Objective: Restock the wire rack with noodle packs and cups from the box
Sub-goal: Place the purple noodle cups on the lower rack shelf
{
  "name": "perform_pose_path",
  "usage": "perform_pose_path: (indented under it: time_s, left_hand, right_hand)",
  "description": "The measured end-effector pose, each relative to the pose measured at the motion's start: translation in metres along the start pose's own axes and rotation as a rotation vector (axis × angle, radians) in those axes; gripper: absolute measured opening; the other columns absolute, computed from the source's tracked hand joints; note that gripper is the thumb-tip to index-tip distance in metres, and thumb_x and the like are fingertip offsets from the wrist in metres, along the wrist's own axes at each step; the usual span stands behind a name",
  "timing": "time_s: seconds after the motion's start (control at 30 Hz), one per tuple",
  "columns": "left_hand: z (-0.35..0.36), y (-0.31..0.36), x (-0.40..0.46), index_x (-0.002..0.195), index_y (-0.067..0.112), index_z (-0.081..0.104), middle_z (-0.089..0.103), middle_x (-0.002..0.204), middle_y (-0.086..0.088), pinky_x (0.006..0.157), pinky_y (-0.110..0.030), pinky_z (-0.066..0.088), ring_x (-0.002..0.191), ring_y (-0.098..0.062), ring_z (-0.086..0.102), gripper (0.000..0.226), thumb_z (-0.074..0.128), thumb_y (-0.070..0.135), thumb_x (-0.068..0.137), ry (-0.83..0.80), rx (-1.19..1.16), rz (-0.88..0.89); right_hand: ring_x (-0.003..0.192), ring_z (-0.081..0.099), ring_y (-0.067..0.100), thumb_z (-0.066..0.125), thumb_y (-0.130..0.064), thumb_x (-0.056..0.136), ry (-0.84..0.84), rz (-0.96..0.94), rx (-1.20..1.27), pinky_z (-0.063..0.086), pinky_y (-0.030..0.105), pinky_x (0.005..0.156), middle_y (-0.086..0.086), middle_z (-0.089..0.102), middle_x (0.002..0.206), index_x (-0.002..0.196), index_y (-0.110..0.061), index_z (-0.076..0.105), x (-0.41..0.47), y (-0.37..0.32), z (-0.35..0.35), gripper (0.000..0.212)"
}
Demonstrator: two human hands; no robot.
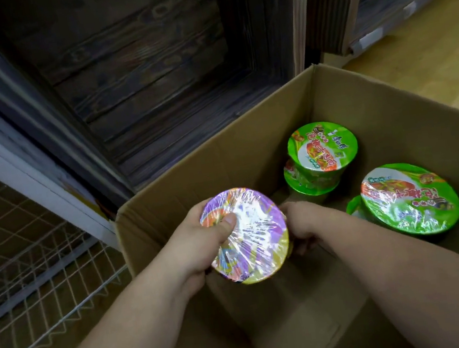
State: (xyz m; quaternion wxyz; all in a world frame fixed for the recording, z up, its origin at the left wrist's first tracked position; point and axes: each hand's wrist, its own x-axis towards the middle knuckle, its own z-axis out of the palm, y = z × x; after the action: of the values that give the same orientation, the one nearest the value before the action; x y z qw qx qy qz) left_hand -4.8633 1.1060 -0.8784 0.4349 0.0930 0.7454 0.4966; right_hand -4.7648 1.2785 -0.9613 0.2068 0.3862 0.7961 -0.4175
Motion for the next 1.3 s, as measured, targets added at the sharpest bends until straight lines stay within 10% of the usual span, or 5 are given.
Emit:
perform_pose_path:
  time_s: [0.27,0.43,0.83,1.3]
  left_hand:
    - [-0.033,0.028,-0.057,0.122,0.026,0.058,0.077,0.102,-0.006,0.088,-0.045,0.058,0.093,-0.025,0.075,0.040,0.072,0.023,0.085,-0.088,-0.150,0.248]
    - [-0.072,0.042,-0.095,0.127,0.024,0.057,0.076,0.107,-0.008,0.089,-0.044,0.056,0.097,-0.026,0.074,0.057,0.073,0.032,0.073,-0.095,-0.256,0.401]
    - [-0.177,0.082,-0.186,0.128,0.025,0.057,0.075,0.112,-0.006,0.095,-0.051,0.053,0.103,-0.028,0.072,0.049,0.065,0.035,0.080,-0.107,-0.399,0.729]
    - [-0.309,0.082,-0.229,0.126,0.023,0.057,0.075,0.108,-0.009,0.071,-0.046,0.060,0.091,-0.029,0.074,0.052,0.068,0.030,0.077,0.302,-0.497,0.888]
  right_hand:
    - [0.049,0.068,0.016,0.051,-0.013,0.101,0.061,-0.154,0.212,0.055,0.026,0.044,-0.001,0.072,0.062,0.113,-0.025,0.054,-0.056,-0.017,-0.044,0.017]
    - [0.074,0.075,0.021,0.059,-0.023,0.098,0.134,-0.271,0.458,0.061,0.034,0.068,0.005,0.076,0.095,0.124,-0.032,0.051,-0.104,-0.029,-0.078,0.028]
    - [0.076,0.072,0.024,0.073,-0.039,0.073,0.271,-0.603,0.626,0.058,0.034,0.066,0.010,0.075,0.093,0.125,-0.029,0.055,-0.201,-0.135,-0.069,0.056]
    - [0.079,0.072,0.033,0.066,-0.023,0.082,0.133,-0.991,0.682,0.060,0.038,0.071,0.022,0.073,0.101,0.128,-0.025,0.050,-0.247,-0.280,-0.002,0.049]
